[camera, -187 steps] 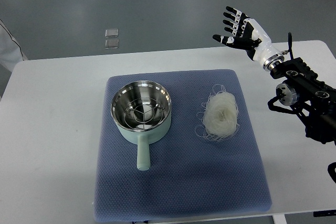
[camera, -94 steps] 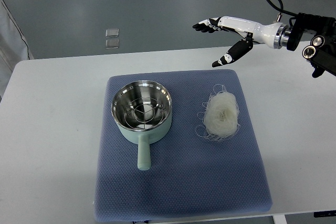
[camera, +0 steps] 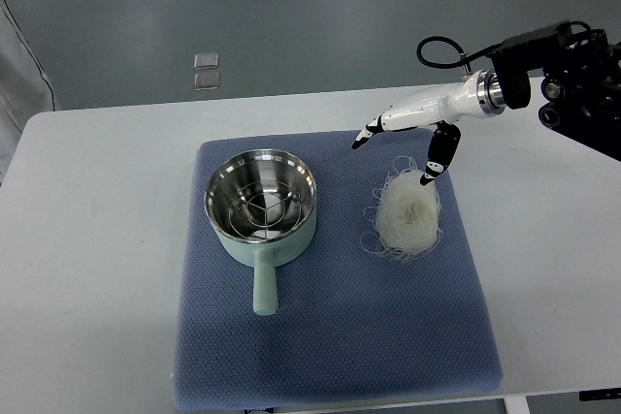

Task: Put vermicelli into pot with right hand
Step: 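Swing the right hand over the white vermicelli bundle, fingers open, then lower the right hand and close its fingers around the vermicelli, then lift the vermicelli and carry it over the green saucepan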

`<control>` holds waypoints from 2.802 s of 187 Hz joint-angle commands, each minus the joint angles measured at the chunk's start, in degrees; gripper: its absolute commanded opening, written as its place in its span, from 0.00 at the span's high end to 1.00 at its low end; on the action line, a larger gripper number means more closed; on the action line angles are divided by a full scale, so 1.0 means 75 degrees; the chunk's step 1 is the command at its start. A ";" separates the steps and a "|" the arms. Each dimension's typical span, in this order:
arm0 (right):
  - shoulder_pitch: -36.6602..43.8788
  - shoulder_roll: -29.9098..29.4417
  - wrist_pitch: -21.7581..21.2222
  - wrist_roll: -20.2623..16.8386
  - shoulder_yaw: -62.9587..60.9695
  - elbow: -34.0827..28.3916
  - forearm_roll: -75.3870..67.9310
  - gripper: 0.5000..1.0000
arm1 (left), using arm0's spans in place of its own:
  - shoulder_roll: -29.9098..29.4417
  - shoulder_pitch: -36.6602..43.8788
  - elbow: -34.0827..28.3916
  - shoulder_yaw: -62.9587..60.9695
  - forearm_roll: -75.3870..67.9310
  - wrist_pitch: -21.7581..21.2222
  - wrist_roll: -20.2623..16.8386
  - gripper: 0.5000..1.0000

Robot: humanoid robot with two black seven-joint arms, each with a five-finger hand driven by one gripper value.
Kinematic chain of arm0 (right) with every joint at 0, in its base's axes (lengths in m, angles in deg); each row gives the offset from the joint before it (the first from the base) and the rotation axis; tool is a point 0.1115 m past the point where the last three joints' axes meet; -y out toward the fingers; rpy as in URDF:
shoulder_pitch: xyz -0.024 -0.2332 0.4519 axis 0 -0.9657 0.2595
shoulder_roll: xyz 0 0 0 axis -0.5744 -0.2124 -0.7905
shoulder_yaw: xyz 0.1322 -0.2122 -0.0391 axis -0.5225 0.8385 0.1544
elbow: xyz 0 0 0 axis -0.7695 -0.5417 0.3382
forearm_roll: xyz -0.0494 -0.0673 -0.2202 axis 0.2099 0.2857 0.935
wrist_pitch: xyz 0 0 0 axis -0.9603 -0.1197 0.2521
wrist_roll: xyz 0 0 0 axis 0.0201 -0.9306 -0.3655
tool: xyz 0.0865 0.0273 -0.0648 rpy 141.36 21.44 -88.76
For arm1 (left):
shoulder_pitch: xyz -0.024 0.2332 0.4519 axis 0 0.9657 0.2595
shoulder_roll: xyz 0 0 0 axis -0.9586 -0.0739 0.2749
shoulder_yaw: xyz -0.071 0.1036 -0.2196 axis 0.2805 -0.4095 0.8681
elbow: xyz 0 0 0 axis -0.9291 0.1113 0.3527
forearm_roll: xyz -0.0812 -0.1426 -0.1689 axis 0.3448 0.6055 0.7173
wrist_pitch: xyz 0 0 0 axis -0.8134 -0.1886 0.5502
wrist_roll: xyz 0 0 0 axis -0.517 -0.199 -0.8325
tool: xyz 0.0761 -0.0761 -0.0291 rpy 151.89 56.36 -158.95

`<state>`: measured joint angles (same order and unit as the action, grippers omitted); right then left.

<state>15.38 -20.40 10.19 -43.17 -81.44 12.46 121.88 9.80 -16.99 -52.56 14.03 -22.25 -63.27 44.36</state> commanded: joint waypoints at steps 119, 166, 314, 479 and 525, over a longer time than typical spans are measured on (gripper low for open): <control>-0.0916 0.0028 0.0743 -0.0011 0.0612 0.0048 0.0332 0.17 | 0.0000 0.0002 0.0000 0.0010 0.0009 -0.0001 0.0000 0.00; -0.1033 0.0075 0.0743 -0.0035 0.0624 0.0048 0.0332 0.18 | 0.0000 0.0002 0.0000 0.0010 -0.0003 -0.0001 0.0000 0.00; -0.0951 0.0075 0.0637 -0.0047 -0.0137 0.0083 0.0156 0.86 | 0.0000 0.0002 0.0000 0.0010 -0.0003 -0.0001 0.0000 0.00; 0.1147 -0.1225 0.0579 -0.0070 -0.0642 0.0130 -0.1133 0.86 | 0.0000 0.0002 0.0000 -0.0001 0.0009 -0.0001 0.0000 0.00; 0.1100 -0.2573 0.0754 -0.0082 -0.0641 0.0903 -0.1110 0.84 | 0.0000 0.0002 0.0000 0.0010 0.0009 -0.0001 0.0000 0.00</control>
<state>23.93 -36.13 15.47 -43.78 -86.32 16.45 113.43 9.80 -16.98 -52.55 14.07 -22.27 -63.27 44.36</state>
